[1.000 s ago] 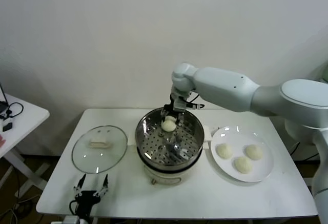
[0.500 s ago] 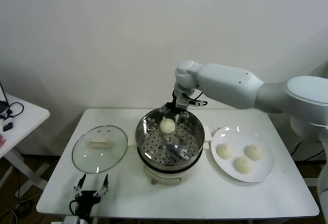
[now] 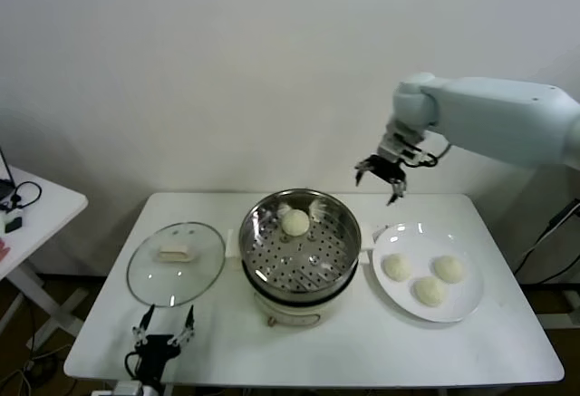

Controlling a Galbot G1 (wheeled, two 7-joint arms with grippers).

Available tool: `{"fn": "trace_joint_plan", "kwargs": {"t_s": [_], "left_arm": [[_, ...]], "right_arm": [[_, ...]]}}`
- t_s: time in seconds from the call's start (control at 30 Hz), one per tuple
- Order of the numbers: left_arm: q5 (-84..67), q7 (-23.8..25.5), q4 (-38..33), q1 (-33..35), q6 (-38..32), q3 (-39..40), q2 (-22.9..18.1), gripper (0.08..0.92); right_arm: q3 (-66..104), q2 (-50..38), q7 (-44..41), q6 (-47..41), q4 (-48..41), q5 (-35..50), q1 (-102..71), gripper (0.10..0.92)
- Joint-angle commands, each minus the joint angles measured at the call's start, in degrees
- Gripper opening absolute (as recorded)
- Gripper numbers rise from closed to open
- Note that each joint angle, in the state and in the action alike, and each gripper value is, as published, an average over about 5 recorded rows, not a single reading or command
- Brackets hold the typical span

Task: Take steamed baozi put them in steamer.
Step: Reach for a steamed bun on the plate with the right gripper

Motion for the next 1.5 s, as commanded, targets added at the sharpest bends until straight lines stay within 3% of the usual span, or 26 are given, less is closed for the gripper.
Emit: {"fn": "trace_joint_plan", "kwargs": {"t_s": [0.03, 0.57, 1.13, 1.27, 1.5], "left_arm": [[-0.2, 0.1, 0.3, -0.2, 0.0, 0.0, 0.1, 0.823], [0.1, 0.1, 1.4, -0.2, -0.3, -0.1, 0.0, 0.823], [0.1, 0.1, 2.3, -0.5, -0.6, -0.3, 0.2, 0.823], [0.1, 0.0, 2.5, -0.5, -0.7, -0.3, 0.2, 0.823], [0.0, 0.0, 2.5, -0.6, -0.7, -0.3, 0.1, 0.823]], "right_arm": [[-8.1, -11.6, 7.8, -26.6, 13.2, 11.8, -0.1, 0.823], [8.8, -10.9, 12.9, -31.4, 3.3, 4.2, -22.2, 0.823], [16.6, -9.4, 14.1, -31.2, -1.2, -0.5, -29.4, 0.822], [17.7, -9.0, 14.1, -31.3, -1.6, -0.9, -30.4, 0.777], [18.3, -9.1, 13.9, -31.7, -1.0, -0.7, -30.1, 0.621]]}}
